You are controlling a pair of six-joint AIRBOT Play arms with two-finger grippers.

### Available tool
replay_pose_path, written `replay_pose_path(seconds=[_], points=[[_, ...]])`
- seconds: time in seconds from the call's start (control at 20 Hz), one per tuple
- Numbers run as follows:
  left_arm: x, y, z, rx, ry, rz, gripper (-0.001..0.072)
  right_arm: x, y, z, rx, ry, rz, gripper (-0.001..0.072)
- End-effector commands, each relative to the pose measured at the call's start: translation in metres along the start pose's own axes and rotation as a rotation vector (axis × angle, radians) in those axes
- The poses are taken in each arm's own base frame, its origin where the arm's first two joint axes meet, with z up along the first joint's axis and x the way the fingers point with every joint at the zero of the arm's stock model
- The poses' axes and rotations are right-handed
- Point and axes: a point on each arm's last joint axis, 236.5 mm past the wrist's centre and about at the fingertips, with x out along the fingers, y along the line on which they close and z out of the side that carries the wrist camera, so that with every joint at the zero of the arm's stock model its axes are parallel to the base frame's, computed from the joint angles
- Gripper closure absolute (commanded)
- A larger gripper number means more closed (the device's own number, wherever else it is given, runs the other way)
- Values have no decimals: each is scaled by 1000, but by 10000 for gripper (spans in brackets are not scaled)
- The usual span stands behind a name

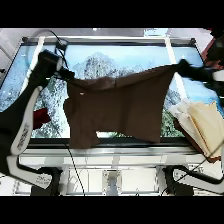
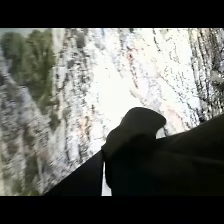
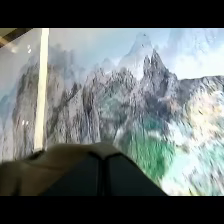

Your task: Fold the shirts.

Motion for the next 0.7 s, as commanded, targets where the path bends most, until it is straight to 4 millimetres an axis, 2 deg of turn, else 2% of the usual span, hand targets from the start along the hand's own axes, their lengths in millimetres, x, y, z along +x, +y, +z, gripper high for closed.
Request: replay_pose_path(seconds=[0.0,0.05,0.1,0.15,0.25,0.35,0.4,0.5,0.6,0.65], points=[[61,-30,32,-70,-138,-100,135,68,-2,9,-14,-228,-74,518],[52,-27,50,-95,-198,-102,-4,66,6,27,-28,-337,-85,245],[39,-18,65,-106,-235,-90,2,59,15,44,-36,-423,-87,158],[21,-2,79,-106,-253,-53,2,51,23,58,-41,-469,-78,159],[-25,50,87,-84,-236,101,3,29,35,76,-66,-493,-54,168],[-75,110,82,-39,-227,261,3,1,35,82,-154,-434,-57,169],[-99,132,73,-89,-232,271,3,-13,28,77,-192,-365,-71,170],[-132,167,39,-181,-181,267,3,-45,2,60,-226,-214,-122,171],[-142,186,-6,-223,-95,230,3,-81,-34,30,-239,-29,-201,171],[-139,186,-30,-255,-64,181,3,-97,-48,18,-233,30,-236,171]])
